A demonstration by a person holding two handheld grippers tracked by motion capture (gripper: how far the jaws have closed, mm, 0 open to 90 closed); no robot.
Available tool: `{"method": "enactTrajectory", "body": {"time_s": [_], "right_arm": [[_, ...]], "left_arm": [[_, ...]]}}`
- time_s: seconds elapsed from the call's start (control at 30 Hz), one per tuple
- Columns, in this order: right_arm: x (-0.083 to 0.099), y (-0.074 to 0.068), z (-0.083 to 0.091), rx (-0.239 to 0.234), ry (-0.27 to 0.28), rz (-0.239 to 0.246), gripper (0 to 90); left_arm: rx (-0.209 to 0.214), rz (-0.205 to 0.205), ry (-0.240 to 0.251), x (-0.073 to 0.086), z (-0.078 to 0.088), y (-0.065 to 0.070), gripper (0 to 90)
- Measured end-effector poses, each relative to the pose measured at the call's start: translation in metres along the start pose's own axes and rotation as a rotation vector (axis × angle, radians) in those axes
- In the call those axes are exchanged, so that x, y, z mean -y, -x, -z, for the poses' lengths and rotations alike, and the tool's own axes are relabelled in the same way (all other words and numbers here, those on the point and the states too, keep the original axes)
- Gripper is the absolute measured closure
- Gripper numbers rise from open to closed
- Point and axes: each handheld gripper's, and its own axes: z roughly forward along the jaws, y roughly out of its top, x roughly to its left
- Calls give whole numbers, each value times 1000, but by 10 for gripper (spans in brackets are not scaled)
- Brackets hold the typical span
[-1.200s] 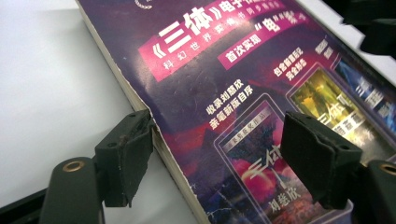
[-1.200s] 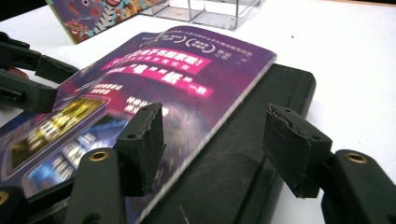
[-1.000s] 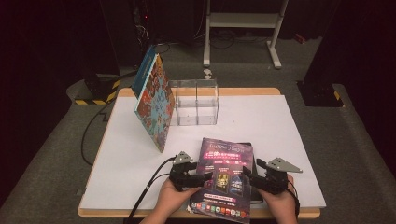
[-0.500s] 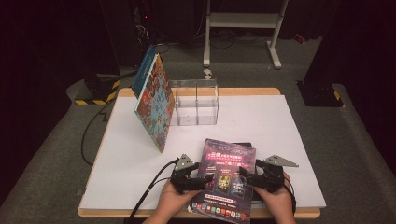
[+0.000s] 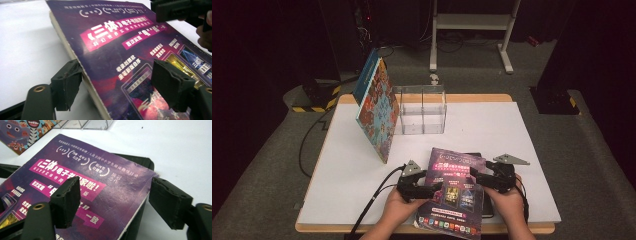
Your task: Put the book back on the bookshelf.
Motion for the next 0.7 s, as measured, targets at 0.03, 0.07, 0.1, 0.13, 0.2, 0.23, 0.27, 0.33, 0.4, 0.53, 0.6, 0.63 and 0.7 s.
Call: {"method": "enactTrajectory", "body": {"time_s": [0.03, 0.07, 0.1, 0.13, 0.2, 0.23, 0.27, 0.33, 0.4, 0.53, 0.6, 0.63, 0.7], "right_arm": [[2, 0, 0, -3, -7, -4, 222], [6, -1, 0, -11, -22, -10, 201], [9, -1, 0, -16, -25, -8, 196], [14, -2, 2, -31, -26, -17, 192], [19, -2, 3, -55, -22, -40, 185], [19, -2, 3, -57, -20, -40, 183], [18, -1, 2, -61, -29, -52, 175], [15, -1, 0, -58, -39, -49, 178], [11, 0, -2, -39, -37, -54, 228], [3, 4, -6, -25, -26, -44, 279], [-3, 5, -8, -21, -18, -31, 306], [-6, 6, -9, -17, -16, -30, 311], [-12, 6, -12, -5, -9, -14, 316]], "left_arm": [[-8, -13, 14, 2, 3, 1, 271], [-9, -17, 20, 3, 4, 2, 279], [-13, -22, 28, 5, 5, 3, 282], [-12, -17, 30, 6, 4, 3, 295], [-9, -12, 31, 6, 4, 3, 314], [-7, -11, 31, 6, 4, 4, 327], [-9, -14, 30, 5, 3, 5, 345], [-13, -23, 28, 3, 2, 6, 359], [-11, -29, 27, 1, 0, 5, 365], [-5, -23, 32, -1, -3, 3, 365], [-13, -27, 37, -3, -5, 3, 364], [-14, -23, 39, -4, -7, 2, 362], [-20, -8, 38, -7, -9, -1, 343]]}}
